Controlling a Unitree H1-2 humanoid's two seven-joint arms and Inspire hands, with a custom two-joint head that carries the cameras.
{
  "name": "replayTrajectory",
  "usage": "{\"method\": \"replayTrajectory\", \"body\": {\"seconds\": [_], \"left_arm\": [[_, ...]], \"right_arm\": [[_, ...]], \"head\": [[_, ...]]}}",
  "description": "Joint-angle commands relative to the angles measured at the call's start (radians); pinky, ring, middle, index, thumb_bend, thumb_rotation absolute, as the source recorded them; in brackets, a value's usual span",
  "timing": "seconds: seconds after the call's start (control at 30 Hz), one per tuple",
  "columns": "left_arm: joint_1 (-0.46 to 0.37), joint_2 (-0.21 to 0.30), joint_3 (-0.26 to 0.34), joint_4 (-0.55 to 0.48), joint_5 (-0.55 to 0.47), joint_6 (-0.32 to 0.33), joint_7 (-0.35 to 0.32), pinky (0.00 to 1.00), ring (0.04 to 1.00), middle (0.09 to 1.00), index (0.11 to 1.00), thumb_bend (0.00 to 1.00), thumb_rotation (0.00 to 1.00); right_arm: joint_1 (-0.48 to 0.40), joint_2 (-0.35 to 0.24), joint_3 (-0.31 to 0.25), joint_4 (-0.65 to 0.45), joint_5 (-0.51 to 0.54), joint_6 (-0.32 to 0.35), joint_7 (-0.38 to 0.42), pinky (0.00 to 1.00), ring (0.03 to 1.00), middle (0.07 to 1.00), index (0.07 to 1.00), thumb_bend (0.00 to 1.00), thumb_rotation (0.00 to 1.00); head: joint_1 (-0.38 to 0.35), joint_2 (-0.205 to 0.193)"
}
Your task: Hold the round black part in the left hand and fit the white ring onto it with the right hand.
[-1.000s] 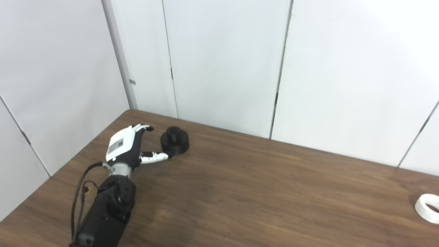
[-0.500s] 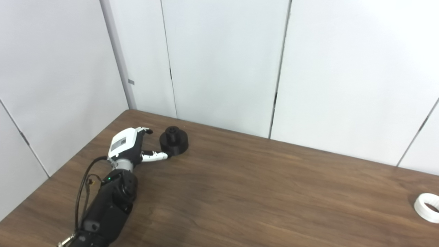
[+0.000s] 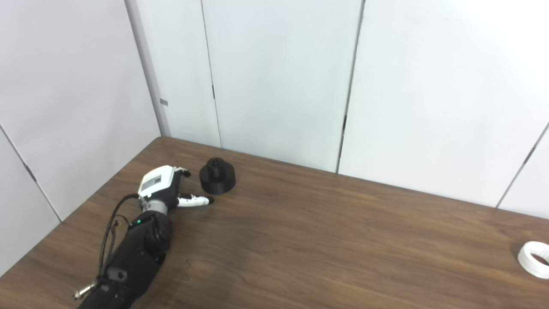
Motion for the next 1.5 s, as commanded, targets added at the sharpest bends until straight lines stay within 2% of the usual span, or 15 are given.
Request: {"method": "replayTrajectory", "body": {"seconds": [0.0,0.17,0.43,0.57,0.67,1.1,1.47], "left_arm": [[-0.061,0.037,-0.001,0.003,0.001,-0.028,0.026,1.0,0.983,0.925,0.803,1.0,0.51],[-0.085,0.028,-0.01,0.05,-0.01,-0.053,0.043,1.0,0.981,0.922,0.8,1.0,0.49],[-0.137,0.025,-0.042,0.1,-0.012,-0.055,0.041,1.0,0.983,0.927,0.809,1.0,0.48],[-0.164,0.02,-0.061,0.118,-0.017,-0.051,0.03,1.0,0.993,0.939,0.816,1.0,0.51],[-0.179,0.015,-0.07,0.135,-0.026,-0.053,0.028,1.0,0.998,0.94,0.821,1.0,0.52],[-0.223,0.006,-0.124,0.195,-0.028,-0.053,0.03,1.0,1.0,0.952,0.832,1.0,0.52],[-0.235,-0.009,-0.123,0.209,-0.052,-0.064,0.037,1.0,1.0,0.954,0.835,1.0,0.47]], "right_arm": [[-0.008,-0.002,-0.007,-0.048,0.008,-0.016,-0.008,0.83,0.947,0.94,0.908,0.61,1.0],[-0.005,0.006,-0.007,-0.064,0.005,0.002,-0.017,0.83,0.947,0.938,0.907,0.63,1.0],[0.0,0.008,-0.003,-0.068,-0.009,-0.007,-0.016,0.83,0.945,0.935,0.91,0.64,1.0],[0.001,0.011,0.001,-0.072,-0.012,-0.008,-0.014,0.76,0.93,0.93,0.914,0.63,1.0],[0.003,0.013,0.004,-0.076,-0.013,-0.008,-0.014,0.74,0.928,0.929,0.919,0.63,1.0],[0.01,0.016,0.004,-0.084,-0.023,-0.008,-0.016,0.78,0.935,0.929,0.915,0.67,1.0],[0.01,0.018,0.007,-0.09,-0.048,-0.005,-0.019,0.82,0.952,0.941,0.925,0.71,1.0]], "head": [[0.001,0.002],[0.0,0.005],[-0.007,0.01],[-0.012,0.011],[-0.016,0.012],[-0.021,0.016],[-0.018,0.022]]}}
